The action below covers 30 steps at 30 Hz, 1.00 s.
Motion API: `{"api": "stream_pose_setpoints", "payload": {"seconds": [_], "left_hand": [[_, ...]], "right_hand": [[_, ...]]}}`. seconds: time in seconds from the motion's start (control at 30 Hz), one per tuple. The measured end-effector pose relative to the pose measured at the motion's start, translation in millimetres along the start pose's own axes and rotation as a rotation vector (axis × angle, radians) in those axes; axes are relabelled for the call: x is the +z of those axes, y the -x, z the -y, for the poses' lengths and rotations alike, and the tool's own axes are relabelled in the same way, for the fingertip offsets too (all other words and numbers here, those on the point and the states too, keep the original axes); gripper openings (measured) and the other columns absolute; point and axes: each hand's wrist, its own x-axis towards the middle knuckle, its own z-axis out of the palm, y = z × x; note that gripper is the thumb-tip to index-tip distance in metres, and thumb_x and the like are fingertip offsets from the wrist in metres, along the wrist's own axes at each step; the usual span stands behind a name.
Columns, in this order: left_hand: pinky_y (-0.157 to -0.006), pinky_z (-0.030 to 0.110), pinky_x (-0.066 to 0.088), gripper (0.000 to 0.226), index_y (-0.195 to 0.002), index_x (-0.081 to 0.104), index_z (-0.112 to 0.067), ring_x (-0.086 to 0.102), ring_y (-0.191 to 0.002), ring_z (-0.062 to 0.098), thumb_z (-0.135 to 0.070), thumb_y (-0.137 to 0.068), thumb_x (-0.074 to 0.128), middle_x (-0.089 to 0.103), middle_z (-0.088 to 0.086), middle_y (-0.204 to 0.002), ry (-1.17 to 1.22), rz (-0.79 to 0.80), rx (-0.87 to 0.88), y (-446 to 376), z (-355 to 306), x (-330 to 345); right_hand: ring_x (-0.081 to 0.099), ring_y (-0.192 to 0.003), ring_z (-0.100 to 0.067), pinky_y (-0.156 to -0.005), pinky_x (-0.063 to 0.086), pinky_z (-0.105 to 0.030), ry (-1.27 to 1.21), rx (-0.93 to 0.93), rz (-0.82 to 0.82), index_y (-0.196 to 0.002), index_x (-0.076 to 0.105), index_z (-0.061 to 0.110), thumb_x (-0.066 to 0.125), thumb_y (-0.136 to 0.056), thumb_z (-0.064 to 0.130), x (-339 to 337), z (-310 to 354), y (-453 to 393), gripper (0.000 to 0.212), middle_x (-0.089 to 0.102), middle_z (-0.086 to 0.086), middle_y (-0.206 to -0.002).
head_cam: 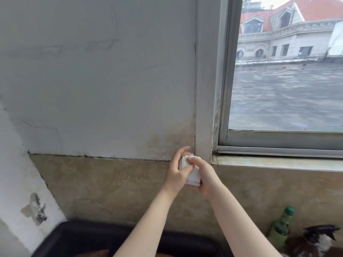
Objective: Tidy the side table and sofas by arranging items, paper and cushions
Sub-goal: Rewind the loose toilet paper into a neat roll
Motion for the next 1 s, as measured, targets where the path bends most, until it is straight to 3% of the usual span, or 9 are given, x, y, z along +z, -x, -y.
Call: {"api": "stream_pose_setpoints", "payload": {"seconds": [0.13,0.23,0.33,0.47,0.53,0.6,0.7,0.9,1.0], "left_hand": [[-0.097,0.022,0.044,0.051,-0.125,0.047,-0.033,0.052,-0.117,0.007,-0.025,-0.075,0.06,0.053,-0.014,-0.123,-0.022,0.09,-0.143,-6,-2,-3],[-0.08,0.031,0.052,0.039,-0.117,0.056,-0.028,0.062,-0.095,0.014,-0.026,-0.08,0.067,0.063,-0.005,-0.106,0.107,0.089,-0.438,-8,-7,-4],[-0.08,0.043,0.056,0.034,-0.112,0.063,-0.017,0.064,-0.092,0.023,-0.032,-0.082,0.068,0.066,0.007,-0.1,0.208,0.092,-0.593,-11,-4,-3],[-0.061,0.035,0.057,0.033,-0.111,0.063,-0.008,0.063,-0.085,0.023,-0.031,-0.088,0.063,0.064,0.011,-0.096,0.236,-0.059,-0.6,-15,-5,3],[-0.06,0.034,0.056,0.027,-0.108,0.063,-0.007,0.063,-0.08,0.022,-0.026,-0.089,0.062,0.063,0.01,-0.092,0.291,-0.143,-0.585,-15,-3,6],[-0.062,0.034,0.054,0.028,-0.112,0.061,-0.004,0.063,-0.082,0.027,-0.021,-0.089,0.061,0.065,0.015,-0.097,0.454,-0.239,-0.571,-15,-2,9],[-0.066,0.035,0.051,0.019,-0.108,0.058,-0.009,0.062,-0.09,0.03,-0.014,-0.09,0.058,0.065,0.018,-0.104,0.627,-0.294,-0.469,-15,-1,16],[-0.054,0.026,0.047,0.031,-0.108,0.058,-0.017,0.064,-0.069,0.017,-0.015,-0.079,0.069,0.067,0.005,-0.091,0.399,-0.035,-0.426,-9,3,15],[-0.057,0.025,0.052,0.025,-0.099,0.063,-0.016,0.067,-0.07,0.015,-0.015,-0.075,0.069,0.071,0.001,-0.081,0.374,0.081,-0.456,-9,0,18]], "right_hand": [[0.061,-0.071,-0.025,-0.051,0.048,-0.028,-0.003,-0.084,-0.168,-0.098,0.059,0.011,0.059,-0.087,0.017,-2,-8,-7,0.013,0.063,-0.013,-0.09],[0.058,-0.073,-0.024,-0.06,0.047,-0.032,0.024,-0.195,-0.235,-0.09,0.057,0.01,0.059,-0.087,0.013,-3,-5,-7,0.005,0.06,-0.013,-0.087],[0.056,-0.074,-0.021,-0.063,0.045,-0.031,0.108,-0.292,-0.251,-0.086,0.055,0.008,0.058,-0.088,0.014,-4,-3,-6,0.007,0.058,-0.012,-0.086],[0.055,-0.079,-0.018,-0.067,0.044,-0.031,0.328,-0.32,-0.251,-0.092,0.056,0.009,0.053,-0.094,0.031,-7,-4,-9,0.022,0.057,-0.008,-0.089],[0.059,-0.086,-0.015,-0.07,0.047,-0.028,0.356,-0.322,-0.197,-0.108,0.057,0.013,0.056,-0.092,0.032,-11,-4,-10,0.025,0.061,-0.006,-0.101],[0.063,-0.098,-0.018,-0.076,0.052,-0.031,0.314,-0.273,-0.121,-0.128,0.049,0.012,0.068,-0.083,0.034,-18,-8,-13,0.053,0.063,-0.007,-0.115],[0.067,-0.096,-0.021,-0.081,0.053,-0.034,0.271,-0.228,-0.044,-0.129,0.05,0.009,0.07,-0.065,0.032,-25,-9,-12,0.07,0.068,-0.008,-0.111],[0.062,-0.105,-0.028,-0.089,0.051,-0.041,0.089,-0.342,-0.188,-0.124,0.051,0.013,0.073,-0.059,0.025,-42,-2,-11,0.069,0.062,-0.012,-0.116],[0.065,-0.09,-0.027,-0.064,0.053,-0.028,0.058,-0.389,-0.146,-0.12,0.056,0.005,0.071,-0.065,0.022,-47,2,-6,0.059,0.067,-0.016,-0.105]]}}
